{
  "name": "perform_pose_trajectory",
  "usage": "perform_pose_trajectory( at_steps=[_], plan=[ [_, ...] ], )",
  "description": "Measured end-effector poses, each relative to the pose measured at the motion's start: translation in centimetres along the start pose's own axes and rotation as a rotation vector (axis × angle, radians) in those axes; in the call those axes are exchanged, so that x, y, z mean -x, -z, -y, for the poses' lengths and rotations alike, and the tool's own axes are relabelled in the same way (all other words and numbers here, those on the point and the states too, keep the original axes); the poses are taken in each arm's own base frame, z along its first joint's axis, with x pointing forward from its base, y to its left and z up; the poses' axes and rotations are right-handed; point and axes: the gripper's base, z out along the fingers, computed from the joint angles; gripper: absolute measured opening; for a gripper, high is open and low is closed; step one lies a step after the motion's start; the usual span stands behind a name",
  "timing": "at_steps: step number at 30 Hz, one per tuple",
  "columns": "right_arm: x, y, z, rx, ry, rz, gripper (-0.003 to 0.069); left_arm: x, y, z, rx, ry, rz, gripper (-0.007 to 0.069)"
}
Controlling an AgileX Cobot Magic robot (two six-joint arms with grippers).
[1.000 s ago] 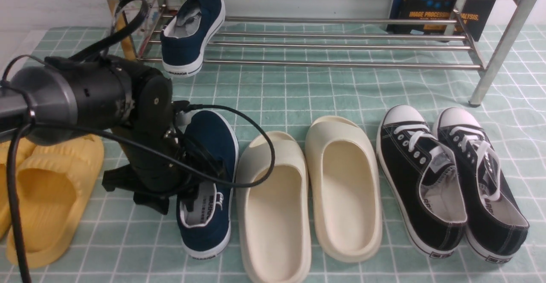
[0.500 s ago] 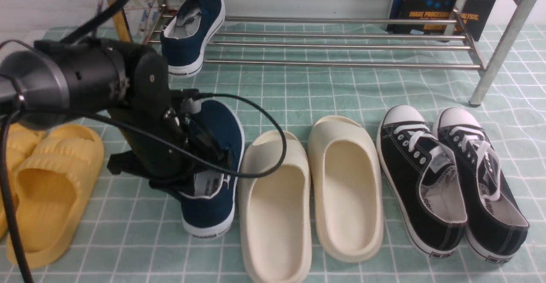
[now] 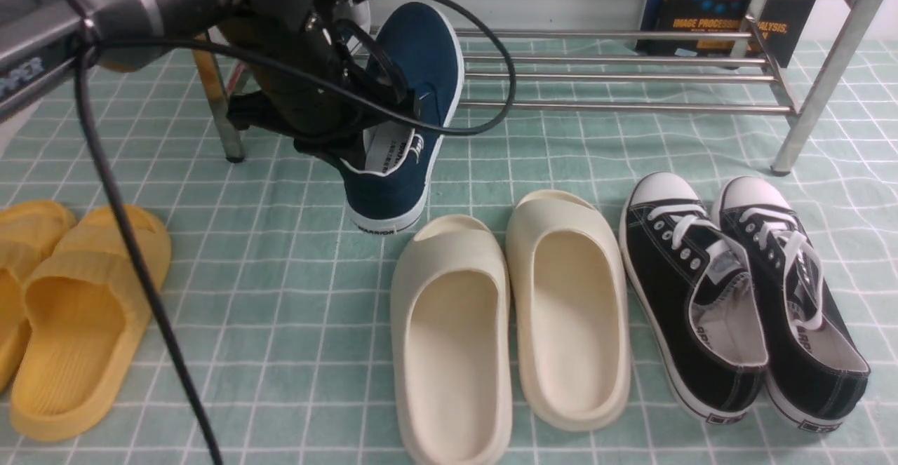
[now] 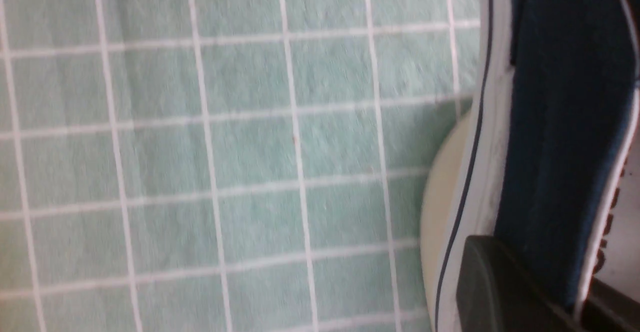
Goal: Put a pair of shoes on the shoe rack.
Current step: Use the left arm to put a shoe into the shoe rack
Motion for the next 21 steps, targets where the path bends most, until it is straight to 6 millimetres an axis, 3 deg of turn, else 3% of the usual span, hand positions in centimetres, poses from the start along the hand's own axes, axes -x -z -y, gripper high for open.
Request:
perform_pose_trajectory(
  at_steps=[3,4,5,11,17,21],
  plan=[
    [0.0,0.0,0.0,0.000,0.000,0.000,0.0239,2.0,-2.1,-0.9,0.011,0.026,-0.004,-0.0009],
    [0.0,0.0,0.0,0.000,0.000,0.000,0.0239,2.2,-1.9,-0.9,0.009,0.027,0.004,-0.0009],
    [0.0,0.0,0.0,0.000,0.000,0.000,0.0239,3.4,-3.2,-1.3,0.011,0.039,0.016,-0.0009],
    [0.0,0.0,0.0,0.000,0.000,0.000,0.0239,6.5,-5.7,-1.3,0.003,0.042,0.085,-0.0009],
    [0.0,0.0,0.0,0.000,0.000,0.000,0.0239,7.6,-7.6,-1.3,0.015,0.029,0.117,-0.0009],
    [0.0,0.0,0.0,0.000,0.000,0.000,0.0239,8.0,-7.8,-1.4,0.011,0.026,0.151,0.0000]
  ],
)
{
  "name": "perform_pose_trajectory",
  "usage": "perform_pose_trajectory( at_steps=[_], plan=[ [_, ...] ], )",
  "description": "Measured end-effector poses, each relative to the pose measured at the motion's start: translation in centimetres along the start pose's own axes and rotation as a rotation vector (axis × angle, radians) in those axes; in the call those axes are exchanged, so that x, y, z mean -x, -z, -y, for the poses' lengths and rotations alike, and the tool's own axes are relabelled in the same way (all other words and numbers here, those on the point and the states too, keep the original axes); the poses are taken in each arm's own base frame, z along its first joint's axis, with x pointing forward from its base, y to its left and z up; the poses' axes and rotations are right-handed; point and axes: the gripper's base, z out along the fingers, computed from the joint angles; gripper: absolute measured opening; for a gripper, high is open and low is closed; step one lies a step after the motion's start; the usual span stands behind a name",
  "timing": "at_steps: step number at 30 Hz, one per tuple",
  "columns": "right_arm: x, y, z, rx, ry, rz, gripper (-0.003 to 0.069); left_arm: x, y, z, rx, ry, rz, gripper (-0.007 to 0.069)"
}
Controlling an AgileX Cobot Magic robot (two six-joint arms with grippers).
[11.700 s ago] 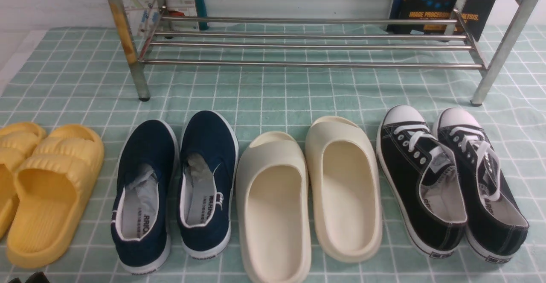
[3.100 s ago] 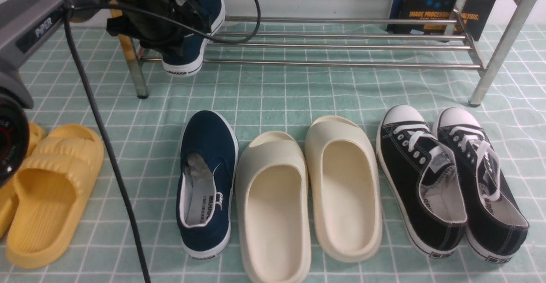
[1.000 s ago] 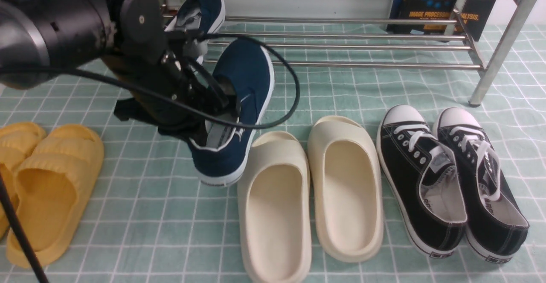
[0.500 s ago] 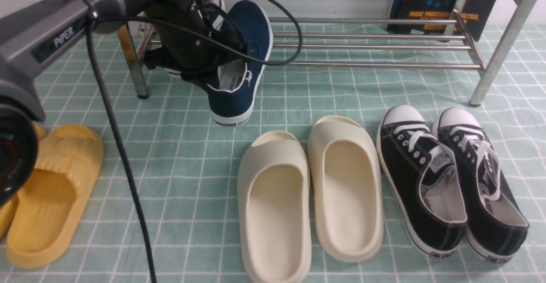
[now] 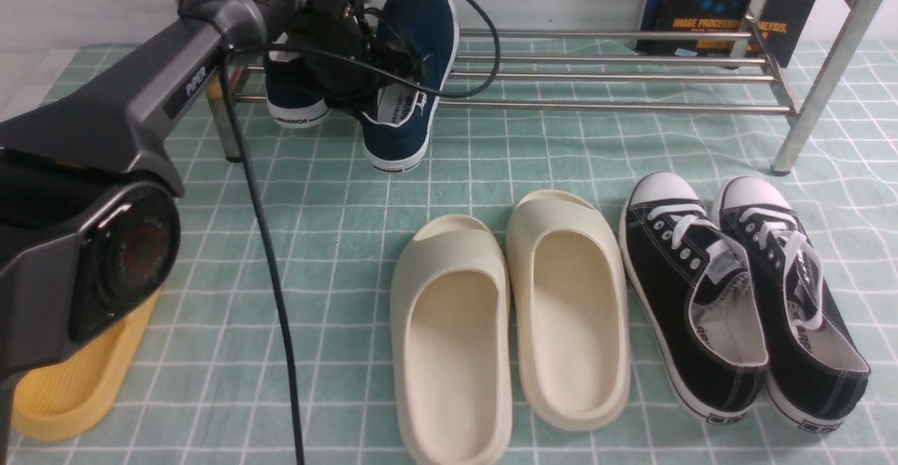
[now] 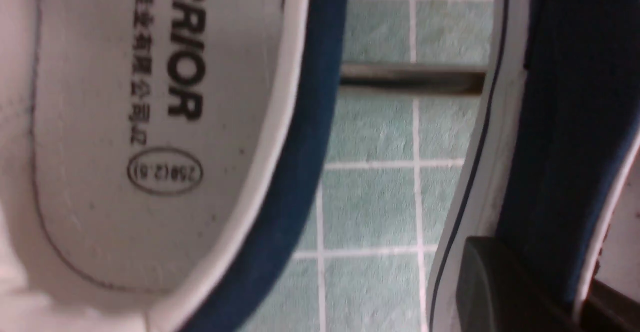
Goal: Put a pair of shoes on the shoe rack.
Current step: Use the left arm to put a shoe into the shoe rack
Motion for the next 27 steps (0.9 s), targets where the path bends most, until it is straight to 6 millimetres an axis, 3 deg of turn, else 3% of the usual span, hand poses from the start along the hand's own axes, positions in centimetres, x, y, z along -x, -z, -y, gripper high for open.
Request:
perform_pose_trajectory(
  at_steps=[5,16,18,23,24,26,27],
  plan=[
    [0.0,0.0,0.0,0.000,0.000,0.000,0.0239,0.8,0.2,-0.5,-0.010,0.012,0.060,0.0028],
    [0.0,0.0,0.0,0.000,0.000,0.000,0.0239,1.7,0.9,-1.0,-0.024,0.027,0.119,0.0260],
    [0.0,0.0,0.0,0.000,0.000,0.000,0.0239,1.8,1.1,-0.9,-0.024,0.027,0.116,0.0272],
    [0.0,0.0,0.0,0.000,0.000,0.000,0.0239,2.2,5.1,-0.7,-0.010,0.014,0.080,0.0278],
    [0.0,0.0,0.0,0.000,0.000,0.000,0.0239,2.2,5.1,-0.7,-0.009,0.012,0.080,0.0276],
    [0.0,0.0,0.0,0.000,0.000,0.000,0.0239,2.3,8.5,-0.6,0.001,-0.014,0.073,0.0245],
    [0.0,0.0,0.0,0.000,0.000,0.000,0.0239,2.3,8.7,-0.6,0.001,-0.016,0.072,0.0242]
  ],
)
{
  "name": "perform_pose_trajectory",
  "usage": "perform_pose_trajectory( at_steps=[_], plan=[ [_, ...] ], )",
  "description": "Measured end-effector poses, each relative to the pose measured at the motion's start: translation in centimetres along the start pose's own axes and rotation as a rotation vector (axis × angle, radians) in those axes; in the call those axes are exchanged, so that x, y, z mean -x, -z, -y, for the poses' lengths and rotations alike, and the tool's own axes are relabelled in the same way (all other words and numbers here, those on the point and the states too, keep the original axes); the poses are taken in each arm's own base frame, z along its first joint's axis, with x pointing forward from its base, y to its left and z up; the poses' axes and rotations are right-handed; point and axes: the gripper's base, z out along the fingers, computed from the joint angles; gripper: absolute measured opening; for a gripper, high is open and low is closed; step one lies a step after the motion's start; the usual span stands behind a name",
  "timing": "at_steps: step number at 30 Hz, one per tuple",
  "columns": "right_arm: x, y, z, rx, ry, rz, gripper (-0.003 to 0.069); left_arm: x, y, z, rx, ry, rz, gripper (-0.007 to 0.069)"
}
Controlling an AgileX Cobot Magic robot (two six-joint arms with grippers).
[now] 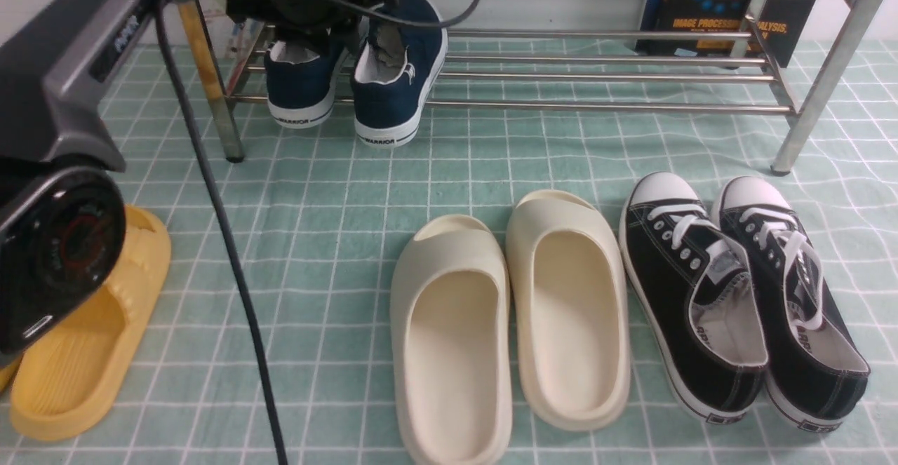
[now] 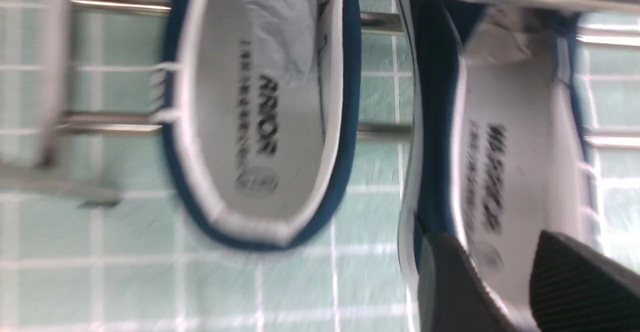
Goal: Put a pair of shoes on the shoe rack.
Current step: Use the left arm to put a shoe into the shoe rack
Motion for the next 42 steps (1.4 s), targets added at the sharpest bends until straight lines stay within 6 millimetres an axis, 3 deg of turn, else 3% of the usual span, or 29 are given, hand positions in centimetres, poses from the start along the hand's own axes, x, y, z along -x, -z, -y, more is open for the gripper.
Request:
perform_pose_trajectory(
  at_steps=[3,7,9,16,17,18,23,36,42],
  plan=[
    [0.0,0.0,0.0,0.000,0.000,0.000,0.0239,0.1,4.1,0.3,-0.010,-0.047,-0.007,0.0189],
    [0.0,0.0,0.0,0.000,0.000,0.000,0.0239,-0.2,5.7,0.7,-0.056,-0.077,-0.018,0.0137],
    [0.0,0.0,0.0,0.000,0.000,0.000,0.0239,-0.6,5.3,0.7,-0.063,-0.075,-0.039,0.0126],
    [0.0,0.0,0.0,0.000,0.000,0.000,0.0239,-6.4,-2.4,-0.5,-0.055,-0.029,-0.317,0.0058],
    [0.0,0.0,0.0,0.000,0.000,0.000,0.0239,-6.6,-2.6,-0.5,-0.057,-0.028,-0.318,0.0057],
    [0.0,0.0,0.0,0.000,0.000,0.000,0.0239,-7.2,-4.1,-0.5,-0.075,-0.013,-0.299,0.0048],
    [0.0,0.0,0.0,0.000,0.000,0.000,0.0239,-6.8,-6.4,-0.5,-0.098,0.011,-0.176,0.0038],
    [0.0,0.0,0.0,0.000,0.000,0.000,0.0239,-4.2,-5.9,0.0,-0.112,-0.018,-0.010,0.0046],
    [0.0,0.0,0.0,0.000,0.000,0.000,0.0239,-4.2,-5.8,-0.2,-0.098,-0.030,-0.029,0.0097]
  ],
)
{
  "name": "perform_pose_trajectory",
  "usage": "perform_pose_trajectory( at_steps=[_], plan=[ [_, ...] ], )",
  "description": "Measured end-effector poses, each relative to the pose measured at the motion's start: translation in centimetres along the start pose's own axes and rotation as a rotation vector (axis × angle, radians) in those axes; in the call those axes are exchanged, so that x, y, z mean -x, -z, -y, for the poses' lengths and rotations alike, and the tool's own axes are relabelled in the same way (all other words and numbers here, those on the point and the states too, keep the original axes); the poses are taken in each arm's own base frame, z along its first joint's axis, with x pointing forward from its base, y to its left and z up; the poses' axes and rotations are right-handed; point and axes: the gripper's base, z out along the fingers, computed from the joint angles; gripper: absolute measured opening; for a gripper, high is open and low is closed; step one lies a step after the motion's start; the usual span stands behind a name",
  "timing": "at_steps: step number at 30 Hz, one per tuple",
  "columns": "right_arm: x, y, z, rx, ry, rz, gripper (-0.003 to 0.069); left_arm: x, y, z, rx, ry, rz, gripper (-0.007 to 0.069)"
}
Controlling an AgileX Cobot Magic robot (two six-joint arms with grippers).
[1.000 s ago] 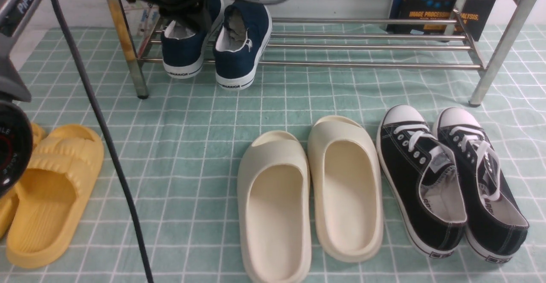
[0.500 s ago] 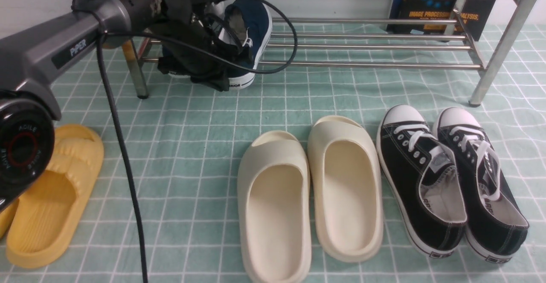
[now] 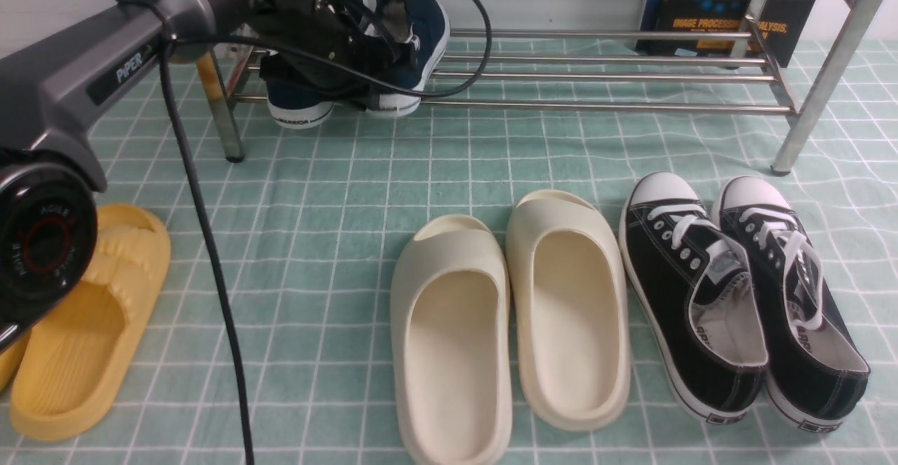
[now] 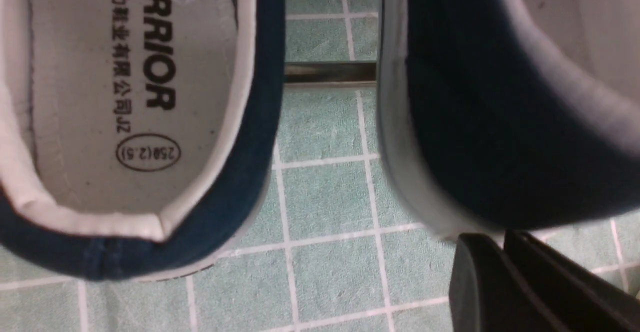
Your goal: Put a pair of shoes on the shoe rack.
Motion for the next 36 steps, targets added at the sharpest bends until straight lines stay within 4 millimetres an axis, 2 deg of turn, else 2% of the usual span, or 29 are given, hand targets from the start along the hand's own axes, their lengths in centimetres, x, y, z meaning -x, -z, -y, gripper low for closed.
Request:
perform_pose_trajectory(
  at_steps=[1,5,6,8,9,12,13,14,15,17,18,21,22,23,24,26,27,28,29,30,33,36],
  plan=[
    [0.0,0.0,0.0,0.000,0.000,0.000,0.0239,0.0,0.0,0.0,0.002,0.001,-0.003,0.0101],
    [0.0,0.0,0.0,0.000,0.000,0.000,0.0239,-0.1,1.7,-0.2,0.050,0.023,-0.057,0.0219],
    [0.0,0.0,0.0,0.000,0.000,0.000,0.0239,0.3,3.7,0.0,0.074,0.021,-0.068,0.0260],
    [0.0,0.0,0.0,0.000,0.000,0.000,0.0239,0.7,5.4,0.2,0.087,0.016,-0.066,0.0284],
    [0.0,0.0,0.0,0.000,0.000,0.000,0.0239,1.3,8.2,0.5,0.100,0.005,-0.053,0.0309],
    [0.0,0.0,0.0,0.000,0.000,0.000,0.0239,2.4,15.1,1.4,0.101,-0.017,0.035,0.0326],
    [0.0,0.0,0.0,0.000,0.000,0.000,0.0239,2.7,18.3,1.9,0.090,-0.023,0.100,0.0323],
    [0.0,0.0,0.0,0.000,0.000,0.000,0.0239,2.6,18.8,1.9,0.088,-0.023,0.108,0.0323],
    [0.0,0.0,0.0,0.000,0.000,0.000,0.0239,2.4,22.3,2.3,0.074,-0.028,0.172,0.0313],
    [0.0,0.0,0.0,0.000,0.000,0.000,0.0239,1.6,27.1,2.8,0.057,-0.034,0.255,0.0285],
    [0.0,0.0,0.0,0.000,0.000,0.000,0.0239,1.1,28.8,2.9,0.051,-0.037,0.286,0.0270],
    [0.0,0.0,0.0,0.000,0.000,0.000,0.0239,-1.9,34.8,2.8,0.047,-0.045,0.373,0.0204],
    [0.0,0.0,0.0,0.000,0.000,0.000,0.0239,-3.1,36.1,2.7,0.044,-0.047,0.386,0.0183],
    [0.0,0.0,0.0,0.000,0.000,0.000,0.0239,-3.3,36.4,2.7,0.044,-0.047,0.388,0.0179],
    [0.0,0.0,0.0,0.000,0.000,0.000,0.0239,-5.8,38.1,2.4,0.049,-0.049,0.392,0.0146],
    [0.0,0.0,0.0,0.000,0.000,0.000,0.0239,-8.2,39.0,1.9,0.058,-0.049,0.380,0.0122],
    [0.0,0.0,0.0,0.000,0.000,0.000,0.0239,-10.6,39.4,1.4,0.064,-0.048,0.360,0.0108],
    [0.0,0.0,0.0,0.000,0.000,0.000,0.0239,-10.6,39.4,1.4,0.065,-0.048,0.360,0.0106],
    [0.0,0.0,0.0,0.000,0.000,0.000,0.0239,-12.0,39.5,1.1,0.069,-0.048,0.347,0.0101],
    [0.0,0.0,0.0,0.000,0.000,0.000,0.0239,-14.9,39.5,0.4,0.072,-0.043,0.333,0.0092],
    [0.0,0.0,0.0,0.000,0.000,0.000,0.0239,-20.1,39.3,-0.7,0.053,-0.004,0.381,0.0087],
    [0.0,0.0,0.0,0.000,0.000,0.000,0.0239,-24.2,39.0,-1.7,0.030,0.054,0.446,0.0088]
  ],
)
